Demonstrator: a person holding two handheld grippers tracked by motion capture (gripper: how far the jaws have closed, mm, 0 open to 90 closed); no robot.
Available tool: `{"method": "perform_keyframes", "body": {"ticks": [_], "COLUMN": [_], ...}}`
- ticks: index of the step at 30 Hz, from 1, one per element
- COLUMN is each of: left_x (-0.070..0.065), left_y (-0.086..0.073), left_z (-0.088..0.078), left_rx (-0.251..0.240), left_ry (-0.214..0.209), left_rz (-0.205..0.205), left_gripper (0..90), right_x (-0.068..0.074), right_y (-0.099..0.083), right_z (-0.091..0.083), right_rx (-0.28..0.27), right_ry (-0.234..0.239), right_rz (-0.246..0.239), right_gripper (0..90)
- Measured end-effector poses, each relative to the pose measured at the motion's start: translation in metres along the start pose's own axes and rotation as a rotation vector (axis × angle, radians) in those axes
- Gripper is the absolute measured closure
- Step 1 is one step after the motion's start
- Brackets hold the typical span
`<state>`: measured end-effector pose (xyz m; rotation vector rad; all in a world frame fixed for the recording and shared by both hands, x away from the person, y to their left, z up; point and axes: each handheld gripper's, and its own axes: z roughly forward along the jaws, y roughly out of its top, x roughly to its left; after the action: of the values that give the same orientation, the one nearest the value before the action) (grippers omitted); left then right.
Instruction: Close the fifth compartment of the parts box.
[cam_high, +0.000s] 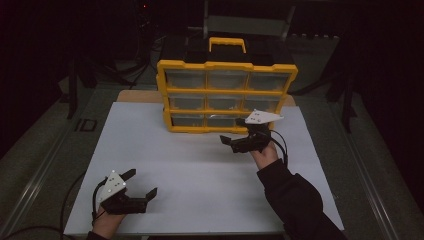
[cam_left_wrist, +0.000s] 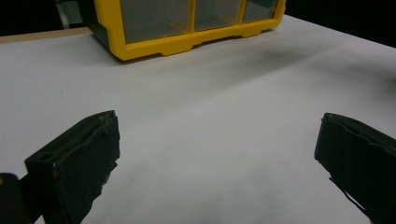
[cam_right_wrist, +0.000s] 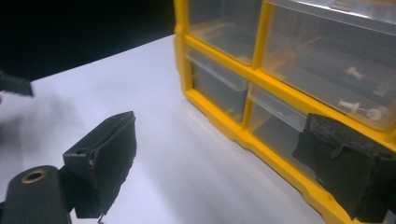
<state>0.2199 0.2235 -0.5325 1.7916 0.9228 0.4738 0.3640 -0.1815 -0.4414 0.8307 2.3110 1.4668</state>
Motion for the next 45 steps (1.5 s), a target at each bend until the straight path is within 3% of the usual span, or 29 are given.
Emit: {"method": "perform_keyframes", "body": {"ticks": [8, 13, 45], "left_x": [0.000, -0.001, -0.001], "left_y": [0.000, 0.000, 0.000], "left_z": [0.000, 0.000, 0.000], "left_rx": [-0.002, -0.001, -0.002], "left_ry": [0.001, 0.001, 0.003], "left_rz": [-0.001, 0.000, 0.003], "left_gripper": [0.0, 0.0, 0.0], "right_x": [0.011, 0.015, 0.006], "right_y": [-0.009, -0.019, -0.101], "right_z": [-0.017, -0.024, -0.063], "right_rx": [-0.004, 0.033, 0.118], "right_ry": [0.026, 0.019, -0.077], "right_rz": [-0.080, -0.115, -0.086], "right_gripper": [10.5, 10.5, 10.6]}}
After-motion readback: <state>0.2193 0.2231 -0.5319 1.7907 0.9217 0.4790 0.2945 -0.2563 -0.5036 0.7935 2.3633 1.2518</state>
